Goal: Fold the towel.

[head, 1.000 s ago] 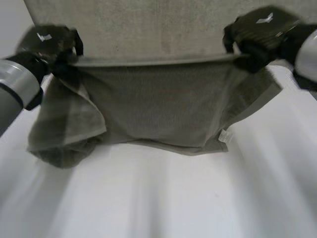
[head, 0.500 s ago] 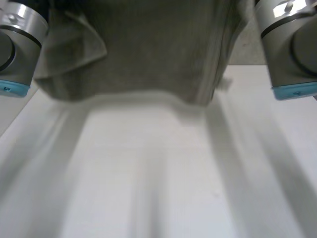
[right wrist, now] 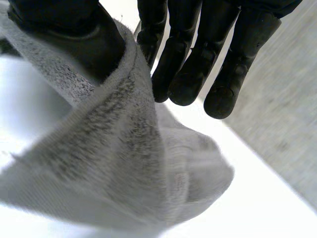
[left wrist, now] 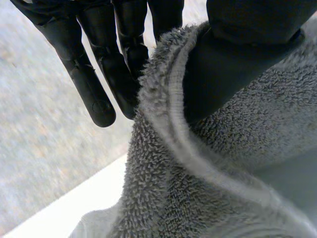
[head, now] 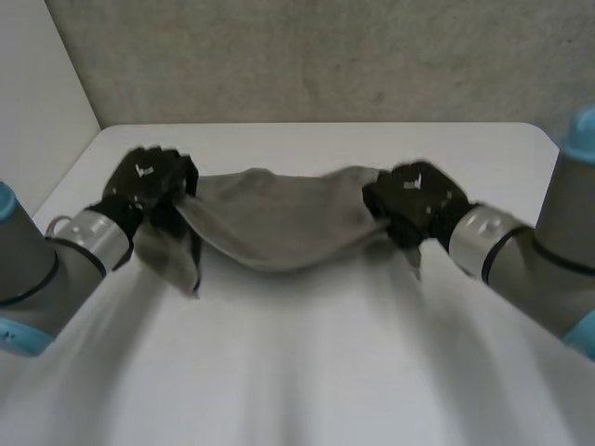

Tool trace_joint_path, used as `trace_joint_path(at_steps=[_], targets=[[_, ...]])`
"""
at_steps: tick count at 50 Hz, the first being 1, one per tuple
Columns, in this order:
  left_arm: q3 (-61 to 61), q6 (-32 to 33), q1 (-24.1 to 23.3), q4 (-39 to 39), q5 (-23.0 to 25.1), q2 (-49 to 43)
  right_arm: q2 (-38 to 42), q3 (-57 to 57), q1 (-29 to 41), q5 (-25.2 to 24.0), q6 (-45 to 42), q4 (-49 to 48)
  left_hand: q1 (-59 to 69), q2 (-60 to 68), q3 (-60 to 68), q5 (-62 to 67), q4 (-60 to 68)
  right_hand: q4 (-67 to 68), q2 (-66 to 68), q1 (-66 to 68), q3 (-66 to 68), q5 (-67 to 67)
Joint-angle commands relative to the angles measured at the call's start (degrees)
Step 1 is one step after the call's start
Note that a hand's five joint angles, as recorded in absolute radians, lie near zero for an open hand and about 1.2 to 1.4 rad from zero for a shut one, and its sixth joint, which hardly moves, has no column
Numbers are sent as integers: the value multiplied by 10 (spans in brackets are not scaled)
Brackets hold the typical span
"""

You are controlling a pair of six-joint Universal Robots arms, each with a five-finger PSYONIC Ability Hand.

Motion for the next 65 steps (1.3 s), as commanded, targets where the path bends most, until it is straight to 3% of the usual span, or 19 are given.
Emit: trace_joint_path(at_steps=[1, 5, 7, 15, 21, 27, 31, 43, 49, 61, 65], targets=[[-20, 110, 0, -40, -6, -23, -8, 73, -31, 1, -16, -4, 38, 16, 16, 22, 16, 38, 31, 36, 34, 22], [-20, 155, -1, -60, -11, -30, -22, 98, -44, -6, -16, -6, -53, -75, -76, -69, -76, 38, 31, 36, 34, 22], [-20, 180, -5, -62, -11, -38, -30, 123, -60, -17, -14, -15, -224, -246, -246, -240, -246, 38, 31, 36, 34, 22], [-21, 180, -18, -54, -20, -41, -50, 187, -107, -23, -7, -70, -295, -317, -318, -311, -318, 38, 31, 36, 34, 22], [-21, 179, -35, -36, -58, -44, -58, 201, -145, -26, -6, -82, -299, -321, -321, -315, -321, 38, 31, 36, 34, 22], [-22, 179, -40, -4, -144, -66, -61, 204, -162, -27, 9, -85, -302, -324, -325, -318, -325, 38, 31, 36, 34, 22], [-31, 179, -42, 6, -169, -70, -63, 206, -165, -28, 21, -89, -300, -323, -323, -316, -323, 38, 31, 36, 34, 22], [-73, 180, -62, -1, -178, -32, -72, 218, -167, -27, 22, -118, -241, -264, -264, -257, -264, 38, 31, 36, 34, 22], [-95, 176, -64, -43, -185, -6, -72, 221, -166, -27, 22, -118, -238, -260, -261, -254, -261, 38, 31, 36, 34, 22], [-74, 109, -60, -60, -196, -38, -71, 223, -166, -28, 22, -118, -238, -260, -261, -254, -261, 38, 31, 36, 34, 22], [-72, 103, -58, -59, -199, -46, -71, 223, -166, -27, 23, -121, -119, -142, -142, -135, -142, 38, 31, 36, 34, 22]])
